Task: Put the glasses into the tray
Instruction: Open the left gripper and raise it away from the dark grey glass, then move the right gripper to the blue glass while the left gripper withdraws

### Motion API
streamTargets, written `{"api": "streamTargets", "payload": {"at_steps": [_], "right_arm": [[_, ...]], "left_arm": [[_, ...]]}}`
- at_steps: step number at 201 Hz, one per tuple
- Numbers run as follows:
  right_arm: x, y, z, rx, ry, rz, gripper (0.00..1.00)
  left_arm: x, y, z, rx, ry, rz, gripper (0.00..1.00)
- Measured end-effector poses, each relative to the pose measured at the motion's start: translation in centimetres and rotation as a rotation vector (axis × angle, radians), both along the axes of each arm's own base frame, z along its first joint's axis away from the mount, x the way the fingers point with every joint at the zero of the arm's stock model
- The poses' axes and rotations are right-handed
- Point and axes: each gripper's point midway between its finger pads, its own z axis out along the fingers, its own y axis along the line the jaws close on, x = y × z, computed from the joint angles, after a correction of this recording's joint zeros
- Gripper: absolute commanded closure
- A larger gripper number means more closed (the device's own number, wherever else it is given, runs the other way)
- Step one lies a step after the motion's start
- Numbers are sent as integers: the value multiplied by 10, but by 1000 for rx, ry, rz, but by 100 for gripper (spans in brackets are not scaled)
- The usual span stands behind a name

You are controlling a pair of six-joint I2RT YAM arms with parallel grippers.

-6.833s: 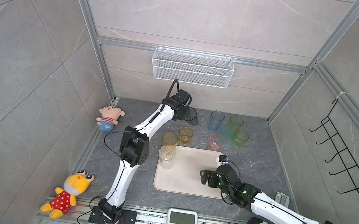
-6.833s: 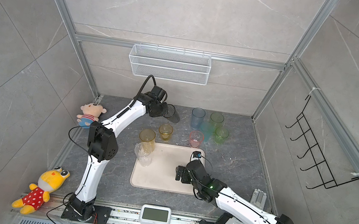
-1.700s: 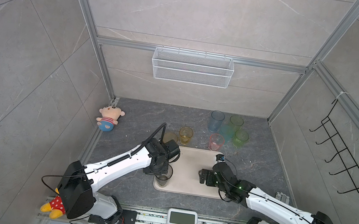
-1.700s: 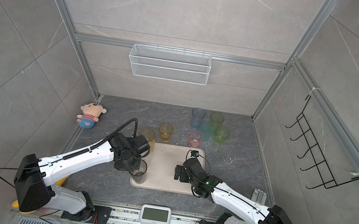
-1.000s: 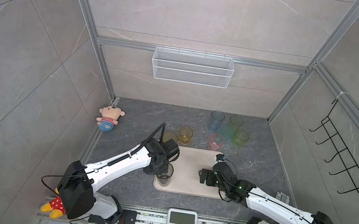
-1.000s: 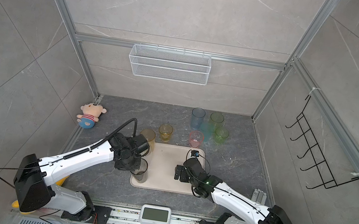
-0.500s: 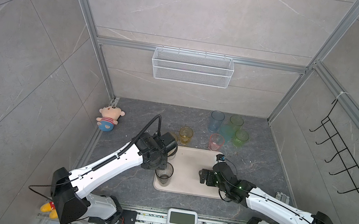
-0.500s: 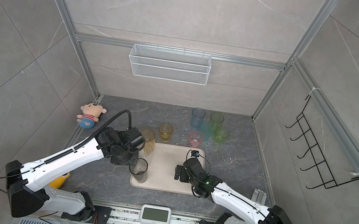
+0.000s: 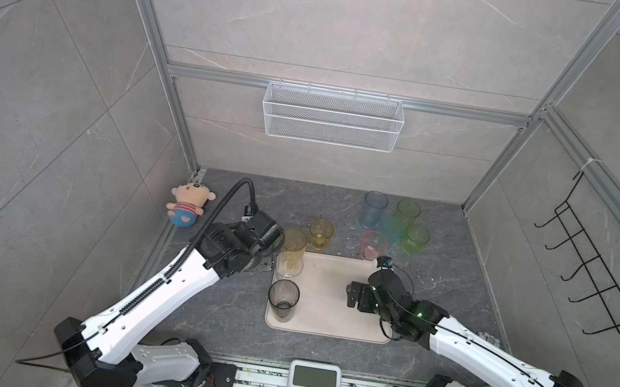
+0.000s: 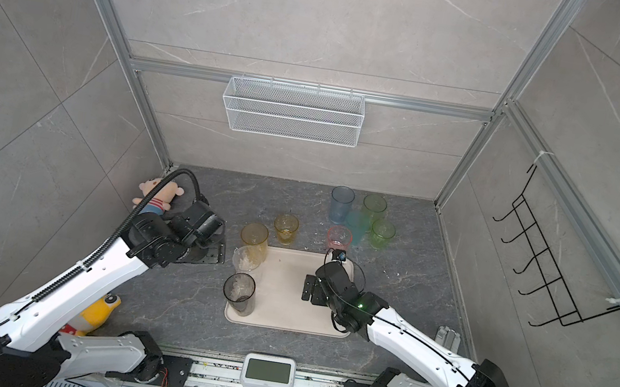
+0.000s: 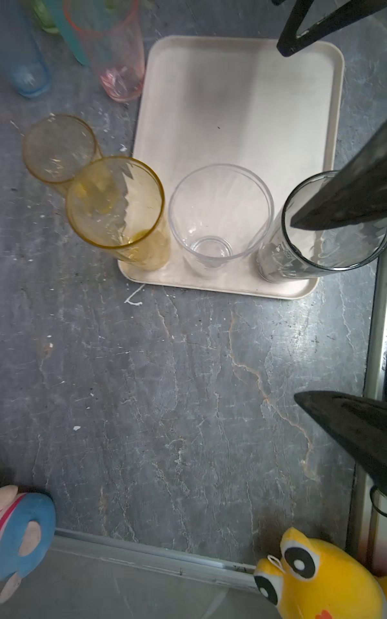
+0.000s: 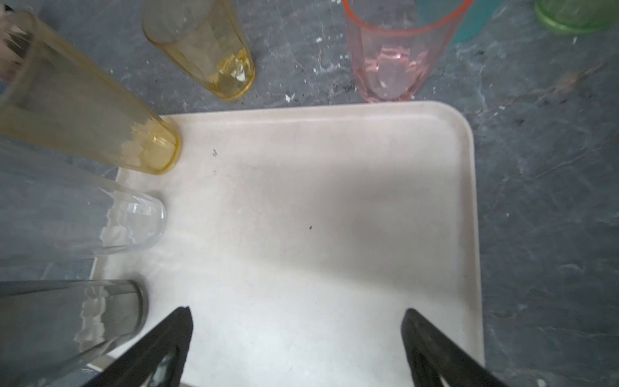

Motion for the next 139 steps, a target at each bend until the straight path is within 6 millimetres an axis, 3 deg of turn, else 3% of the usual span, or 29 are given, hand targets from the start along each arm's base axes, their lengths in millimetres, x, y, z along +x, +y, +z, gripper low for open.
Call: {"api": "streamTargets", "payload": {"at_steps": [52,96,139], "right_arm": [[14,0,71,-6,-67,-34,0],[40,10,127,-52,-124,-36,1],[66,10,157,-96,-165,-39,0]], "left_arm": [[7,34,12,54,-232,21,0],[26,29,14,113,-295,-27,0],[38,20,10,134,-324,-70,0]]}}
